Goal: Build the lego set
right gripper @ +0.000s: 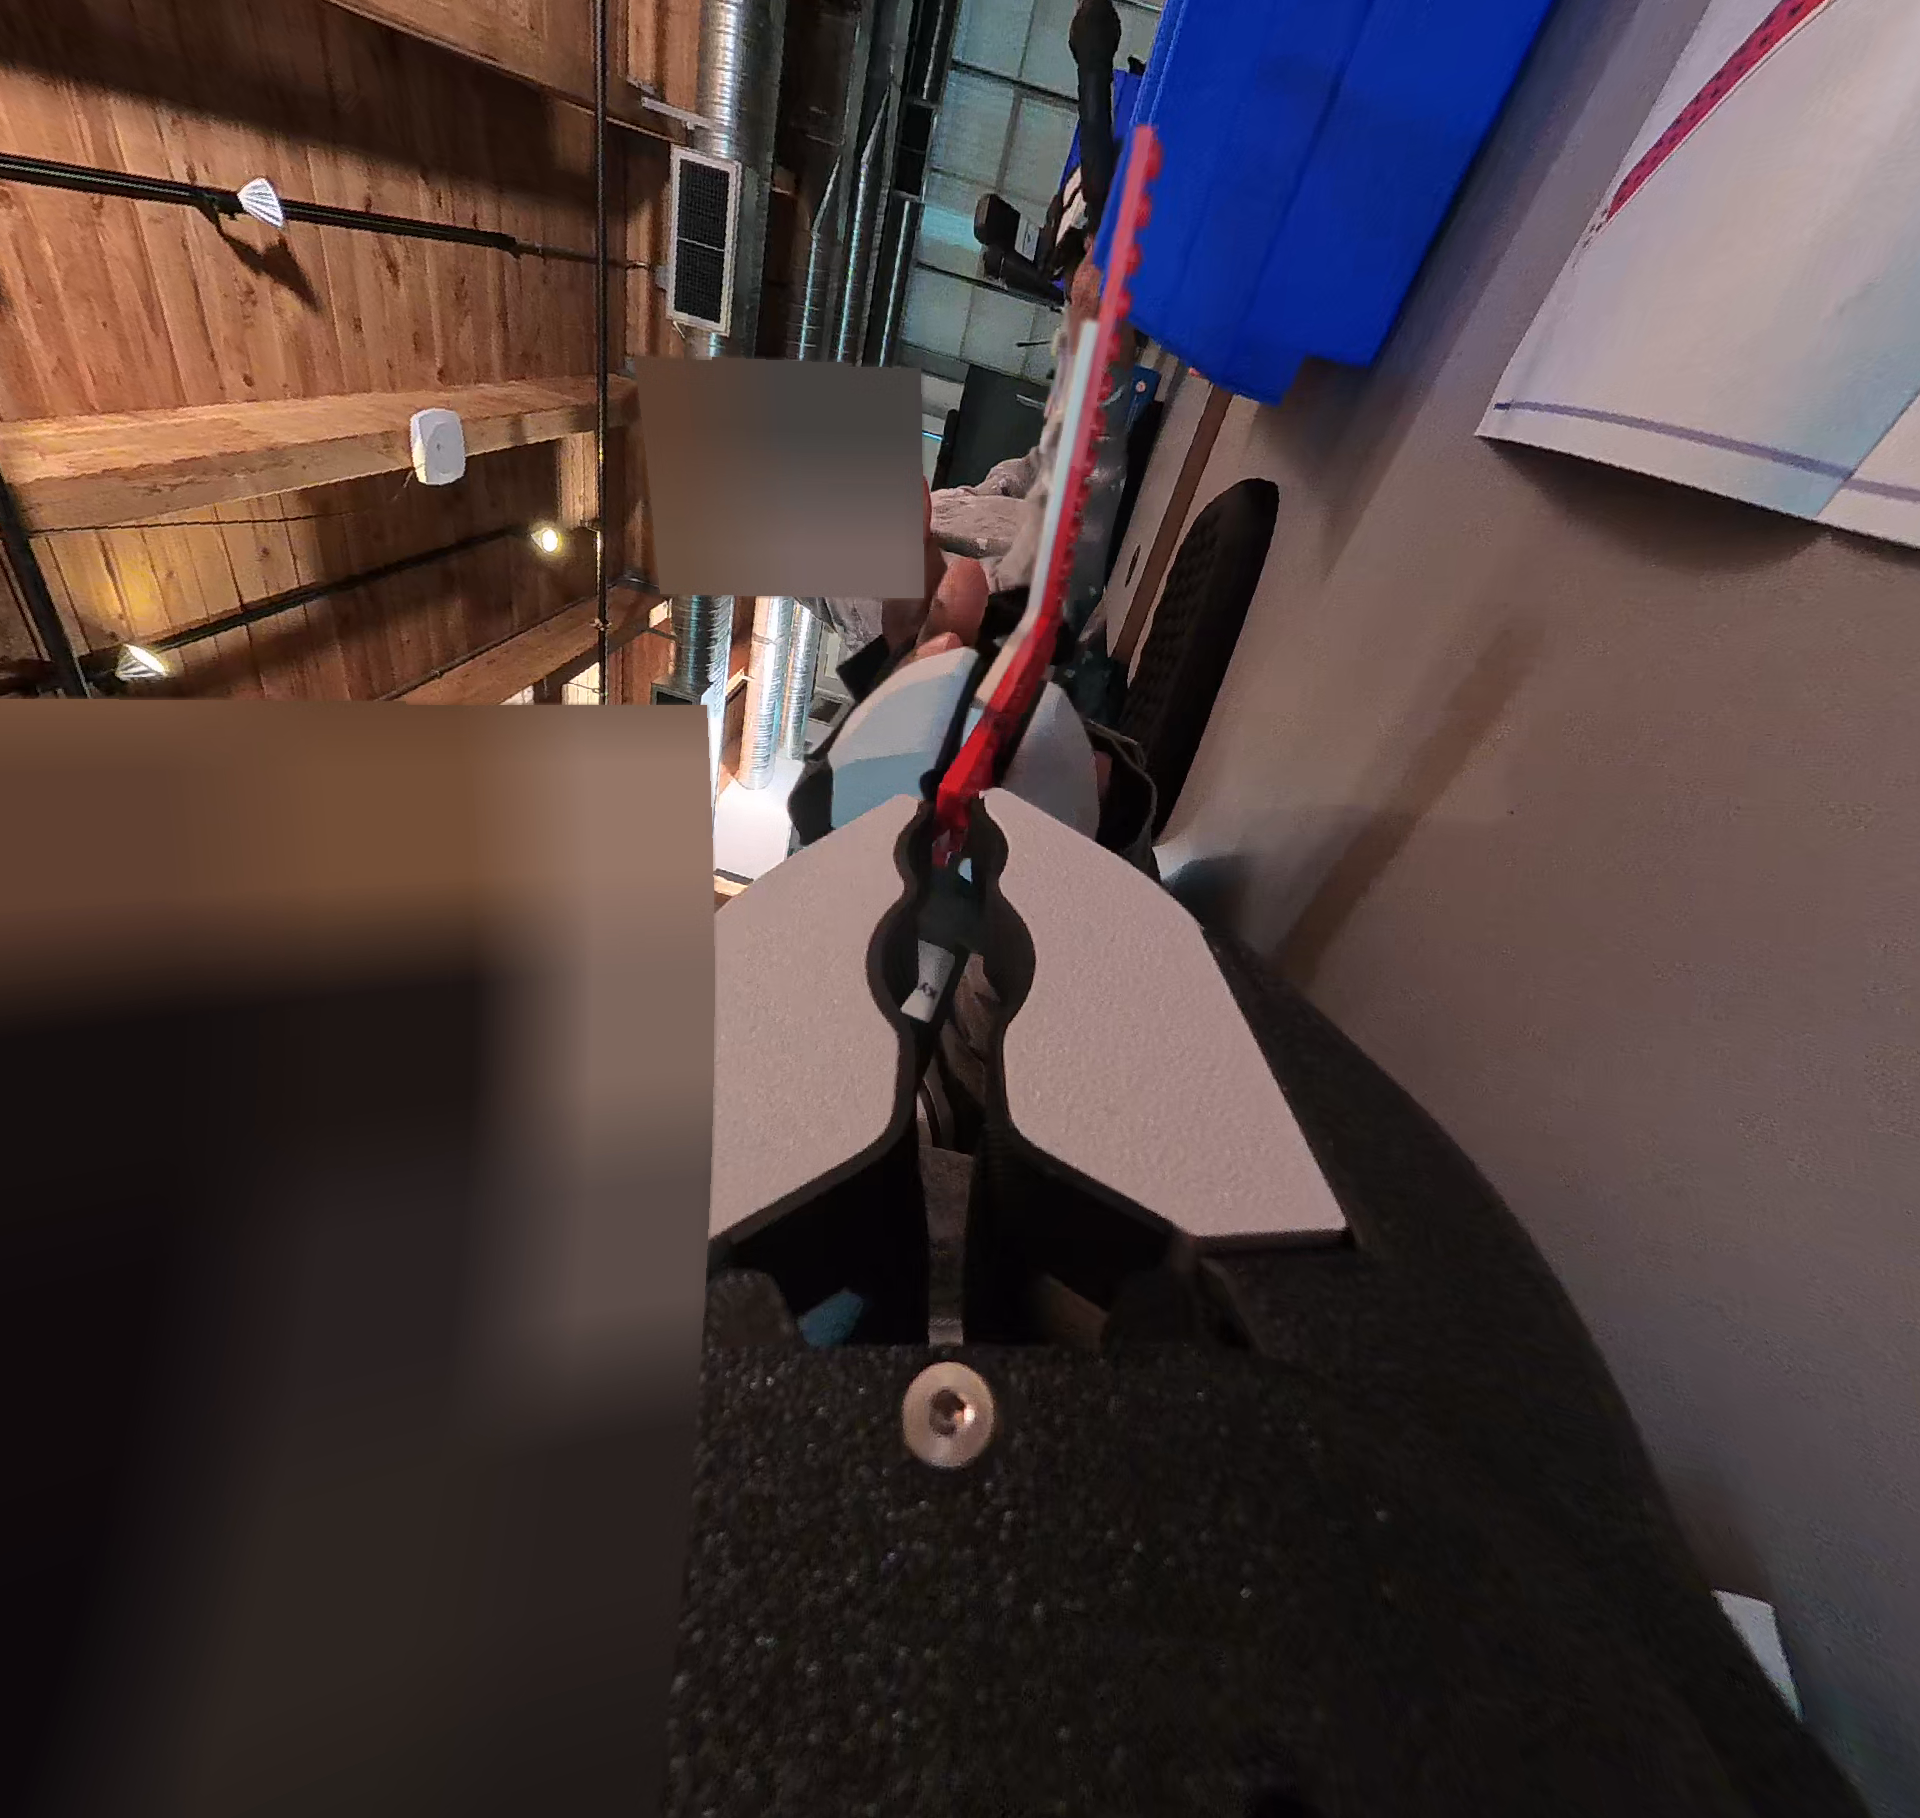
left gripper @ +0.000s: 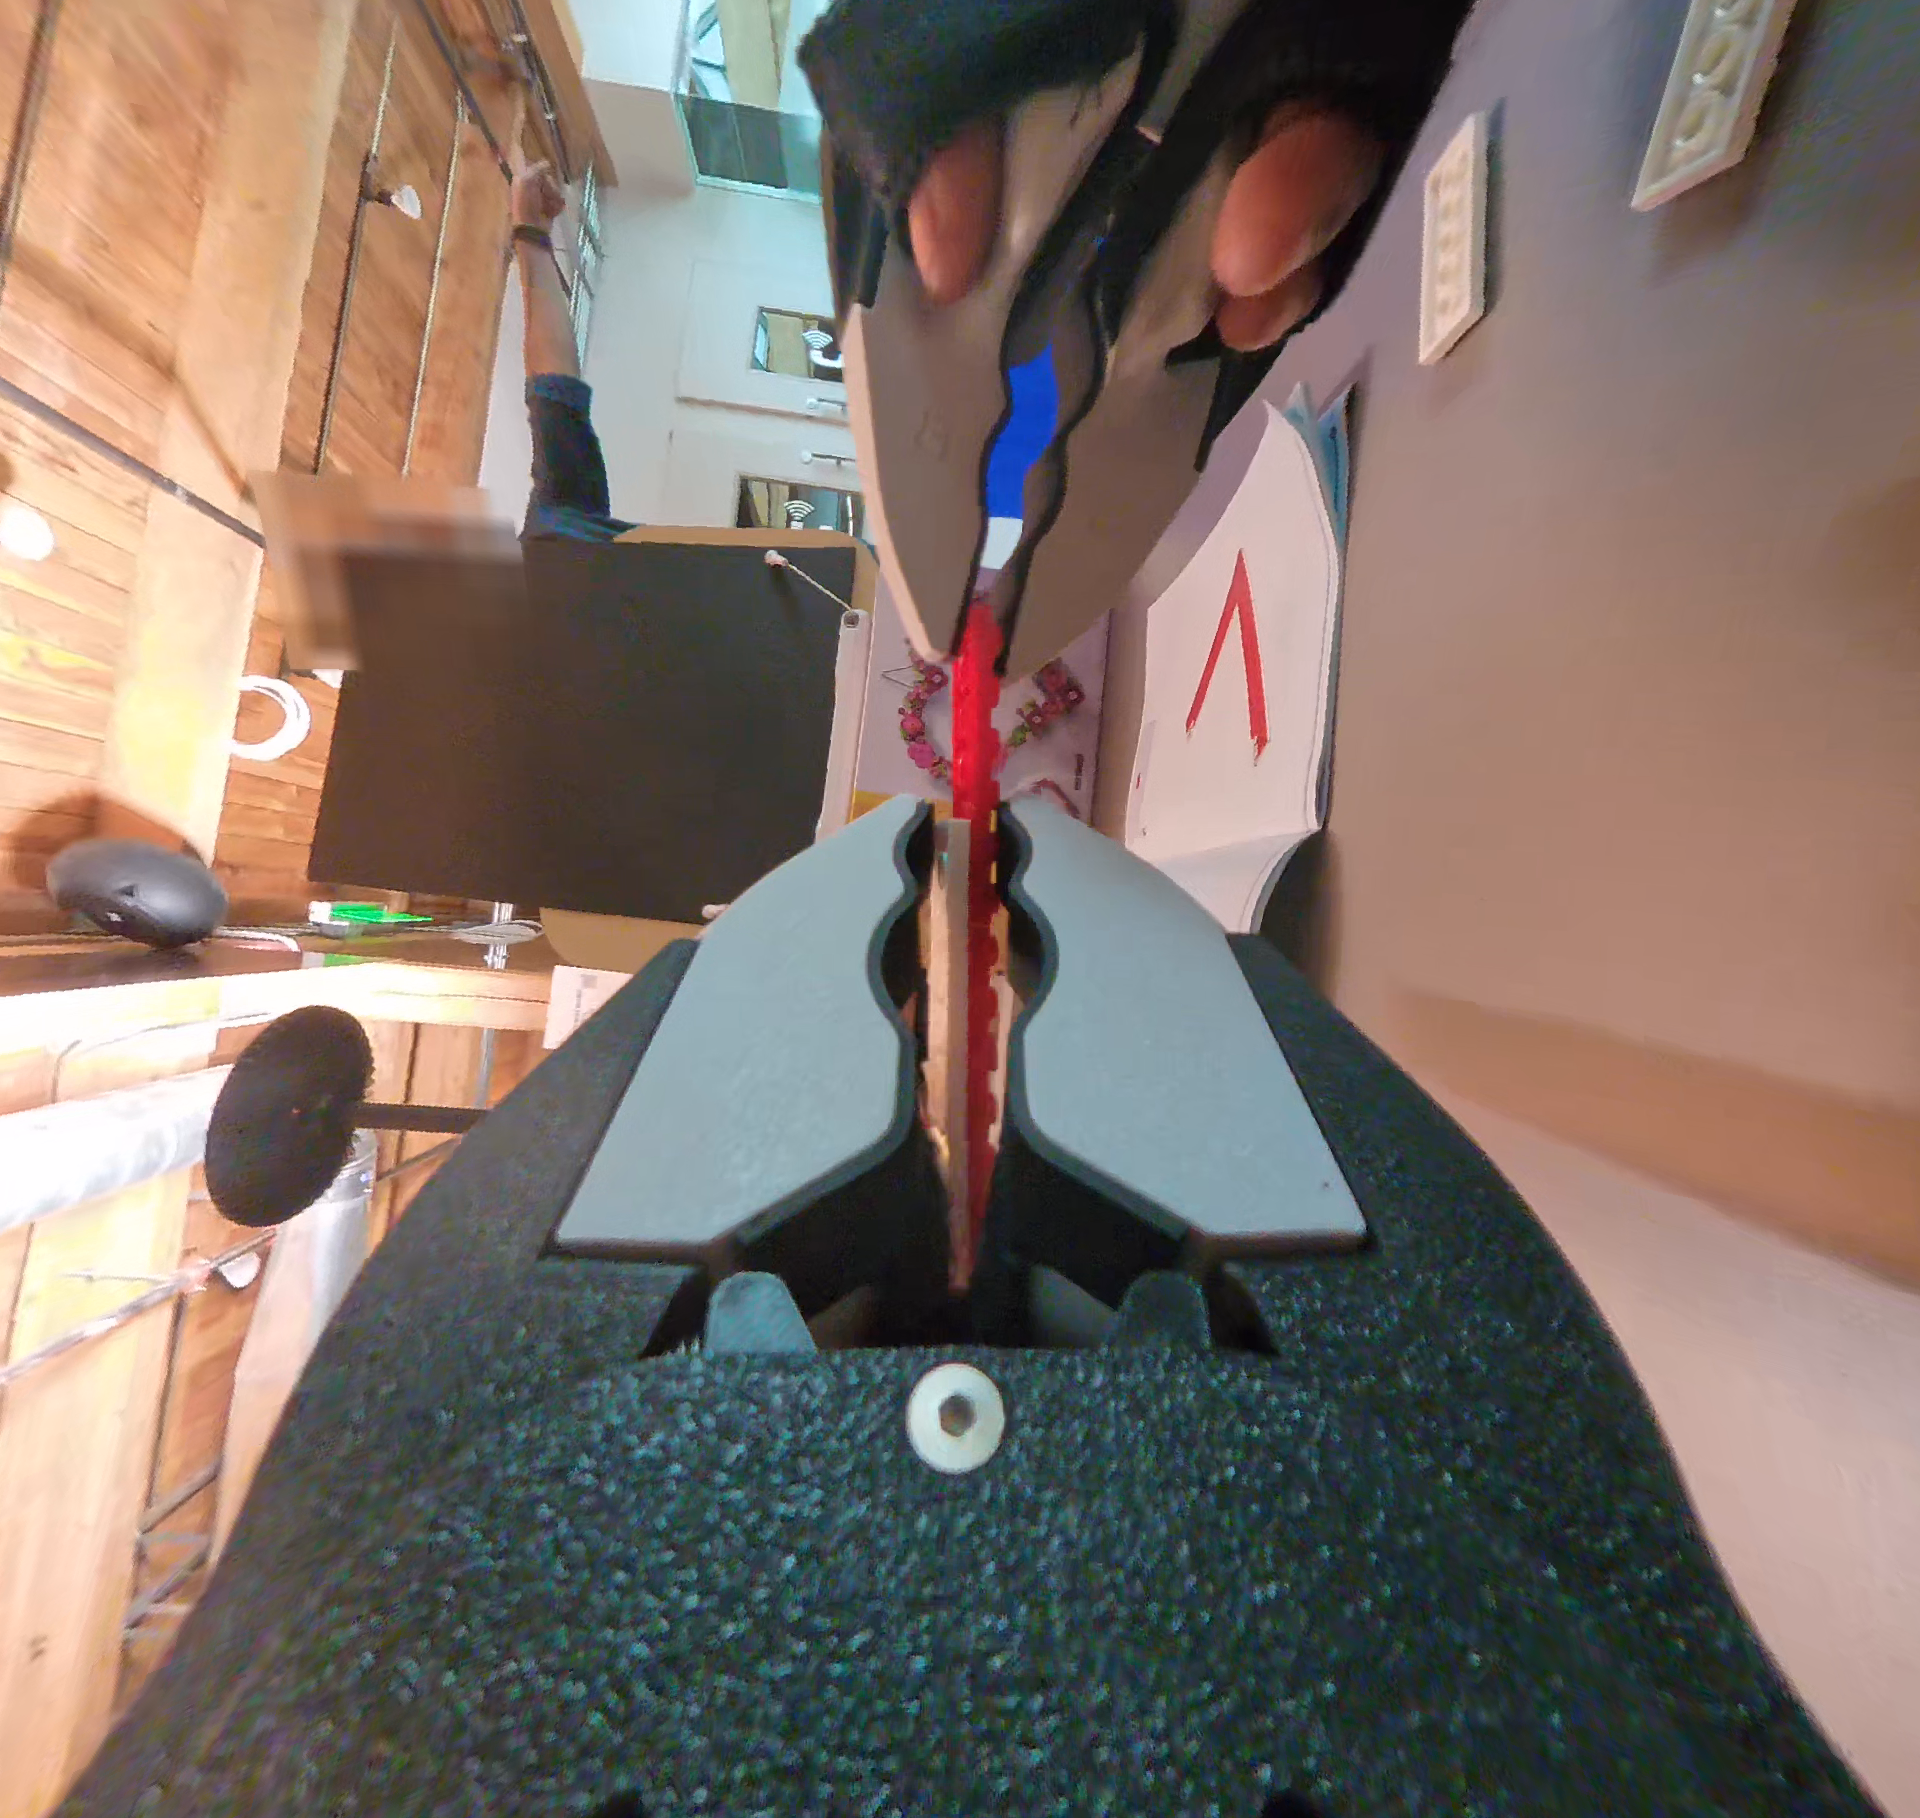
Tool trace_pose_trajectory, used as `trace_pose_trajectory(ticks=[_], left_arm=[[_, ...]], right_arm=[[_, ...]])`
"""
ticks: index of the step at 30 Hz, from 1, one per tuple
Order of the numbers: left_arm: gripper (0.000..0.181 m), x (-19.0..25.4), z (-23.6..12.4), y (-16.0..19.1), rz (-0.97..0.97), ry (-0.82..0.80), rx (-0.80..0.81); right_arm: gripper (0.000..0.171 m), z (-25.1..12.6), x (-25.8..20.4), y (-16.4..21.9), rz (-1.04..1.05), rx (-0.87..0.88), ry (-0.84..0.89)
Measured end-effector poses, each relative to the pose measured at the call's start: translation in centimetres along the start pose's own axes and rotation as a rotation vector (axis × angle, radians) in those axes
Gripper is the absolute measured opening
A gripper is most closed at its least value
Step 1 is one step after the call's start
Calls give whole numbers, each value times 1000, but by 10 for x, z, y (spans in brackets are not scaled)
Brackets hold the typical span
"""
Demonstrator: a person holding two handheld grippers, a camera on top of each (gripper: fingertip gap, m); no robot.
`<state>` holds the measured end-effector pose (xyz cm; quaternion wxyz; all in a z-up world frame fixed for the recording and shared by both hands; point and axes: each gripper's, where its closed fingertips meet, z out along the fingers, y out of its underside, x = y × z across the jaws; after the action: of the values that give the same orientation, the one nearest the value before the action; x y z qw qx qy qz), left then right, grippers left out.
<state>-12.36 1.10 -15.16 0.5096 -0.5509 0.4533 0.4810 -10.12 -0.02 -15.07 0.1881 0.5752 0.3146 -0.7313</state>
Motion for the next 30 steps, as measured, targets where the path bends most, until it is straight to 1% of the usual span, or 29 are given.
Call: trace_pose_trajectory(ticks=[5, 16, 18, 20, 23, 26, 27, 30], left_arm=[[8, 2, 0, 0, -54, 11, 7], [7, 3, 1, 2, -39, 24, -1], [7, 3, 1, 1, -27, 25, 5], [7, 2, 0, 2, -10, 21, 3], [7, -2, -2, 4, 1, 17, -1], [8, -3, -5, 4, 24, 18, 2], [8, -3, -6, 3, 35, 18, 7], [7, 0, -6, -3, 30, 26, 36]], right_arm=[[8, 0, 0, 1, 29, 9, -19], [19, -3, -4, 2, 47, 7, -61], [24, -5, -8, 5, 23, -11, -73], [28, -9, -15, 15, -53, -70, -73], [34, -23, -16, 37, -303, -178, 46], [39, -52, -15, 46, -573, -218, 217], [41, -67, -8, 46, -638, -254, 313], [44, -120, 26, 42, -850, -413, 676]])
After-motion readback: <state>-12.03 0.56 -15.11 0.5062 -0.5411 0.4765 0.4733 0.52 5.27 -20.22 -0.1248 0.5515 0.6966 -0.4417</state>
